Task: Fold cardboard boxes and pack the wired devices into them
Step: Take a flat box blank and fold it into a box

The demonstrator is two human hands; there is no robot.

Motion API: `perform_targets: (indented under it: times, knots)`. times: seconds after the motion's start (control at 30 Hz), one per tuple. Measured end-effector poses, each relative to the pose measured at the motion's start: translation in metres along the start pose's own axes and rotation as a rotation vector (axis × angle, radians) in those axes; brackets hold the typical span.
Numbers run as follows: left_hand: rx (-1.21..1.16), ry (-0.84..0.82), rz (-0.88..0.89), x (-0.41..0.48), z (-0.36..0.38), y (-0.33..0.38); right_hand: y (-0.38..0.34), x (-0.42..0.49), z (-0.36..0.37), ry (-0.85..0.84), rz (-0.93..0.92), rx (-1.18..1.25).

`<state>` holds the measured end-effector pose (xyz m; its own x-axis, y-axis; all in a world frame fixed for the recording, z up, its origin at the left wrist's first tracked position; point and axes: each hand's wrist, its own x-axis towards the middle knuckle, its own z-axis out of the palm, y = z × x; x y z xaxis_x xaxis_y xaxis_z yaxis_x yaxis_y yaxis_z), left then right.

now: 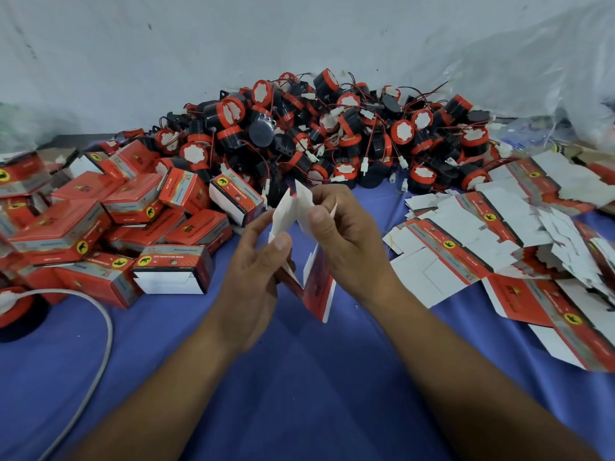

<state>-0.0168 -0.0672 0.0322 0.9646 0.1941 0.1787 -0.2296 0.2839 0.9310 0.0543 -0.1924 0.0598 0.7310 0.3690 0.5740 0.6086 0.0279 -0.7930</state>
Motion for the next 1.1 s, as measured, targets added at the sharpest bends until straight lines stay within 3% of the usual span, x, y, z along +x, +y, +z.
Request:
perform_targets:
  times: [0.27, 0.43, 0.7, 0.97, 1.1]
  knots:
    - [-0.028, 0.044, -0.005, 0.005, -0.008, 0.000, 0.005, 0.003, -0.008, -0.075, 0.143, 0.217]
    - [-0.003, 0.088, -0.019, 0.006, -0.015, -0.004, 0.013, 0.005, -0.007, -0.132, 0.302, 0.437]
    - [0.108, 0.079, -0.021, 0.006, -0.019, -0.003, 0.006, 0.006, -0.011, -0.300, 0.618, 0.529]
    - [0.183, 0.017, 0.021, 0.001, -0.014, 0.007, 0.010, 0.004, -0.014, -0.398, 0.628, 0.443]
    - [0.246, -0.001, 0.050, -0.002, -0.006, 0.010, 0.011, 0.006, -0.014, -0.377, 0.648, 0.559]
